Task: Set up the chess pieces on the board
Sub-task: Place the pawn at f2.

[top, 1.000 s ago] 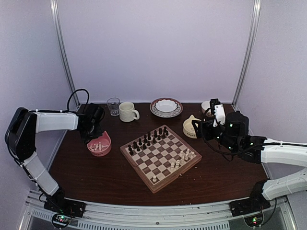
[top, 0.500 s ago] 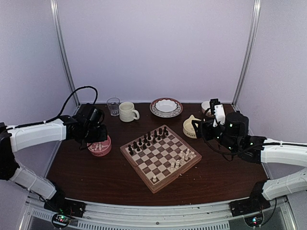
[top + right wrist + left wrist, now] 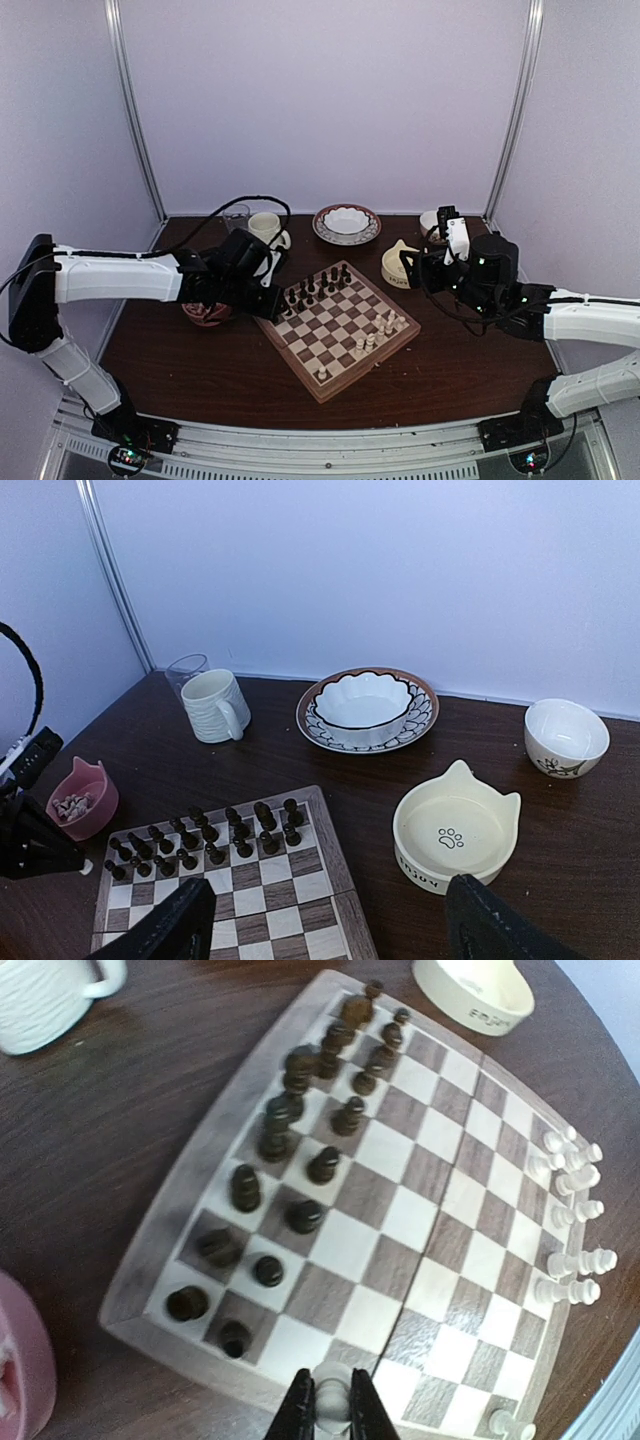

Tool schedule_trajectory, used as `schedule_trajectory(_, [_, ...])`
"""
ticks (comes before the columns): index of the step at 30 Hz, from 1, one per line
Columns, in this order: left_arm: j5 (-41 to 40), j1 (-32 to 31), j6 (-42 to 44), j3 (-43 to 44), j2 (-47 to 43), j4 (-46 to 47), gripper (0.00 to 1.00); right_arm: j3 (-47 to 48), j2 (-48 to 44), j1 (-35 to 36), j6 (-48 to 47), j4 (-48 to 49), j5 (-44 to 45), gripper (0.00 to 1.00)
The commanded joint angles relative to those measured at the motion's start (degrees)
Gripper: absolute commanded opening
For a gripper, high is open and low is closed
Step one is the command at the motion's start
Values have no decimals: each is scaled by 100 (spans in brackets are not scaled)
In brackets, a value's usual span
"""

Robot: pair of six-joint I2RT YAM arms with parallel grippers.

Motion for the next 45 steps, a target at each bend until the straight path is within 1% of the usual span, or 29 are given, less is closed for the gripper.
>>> schedule_trajectory(1, [522,-344,712,643,633,472,0,-29,-44,-25,-24,79,-38,83])
schedule_trajectory(5, [566,-568,1123,1082,1120,461,0,-26,-41,-25,-27,76,-37,82])
schedule_trajectory(11, [1112,-604,1751,1578,1744,393,0,-27,-39,-25,-28,74,-55,82])
schedule_trajectory(16, [1225,-600,1962,1995,2161,162,0,-24,-47,-23,-33,77,-51,82])
schedule_trajectory(21, [1624,-613,2181,2260,2499,143,0,-35,-50,-25,-40,78,-55,83])
schedule_trajectory(24, [1714,-641,2284,2402,2671,145,0,-33,-56,-25,-42,76,-56,82])
schedule_trajectory(34, [1720,-771,2367,2821,3020,28,0,-109,-179,-25,-24,121,62,83])
schedule_trajectory(39, [1355,-936,2429,3058,3191,-100,0,-151,-249,-25,-25,153,84,83])
schedule_trajectory(45, [1279,-1009,2456,3307,3373,-242,0,-155,-258,-21,-23,157,89,83])
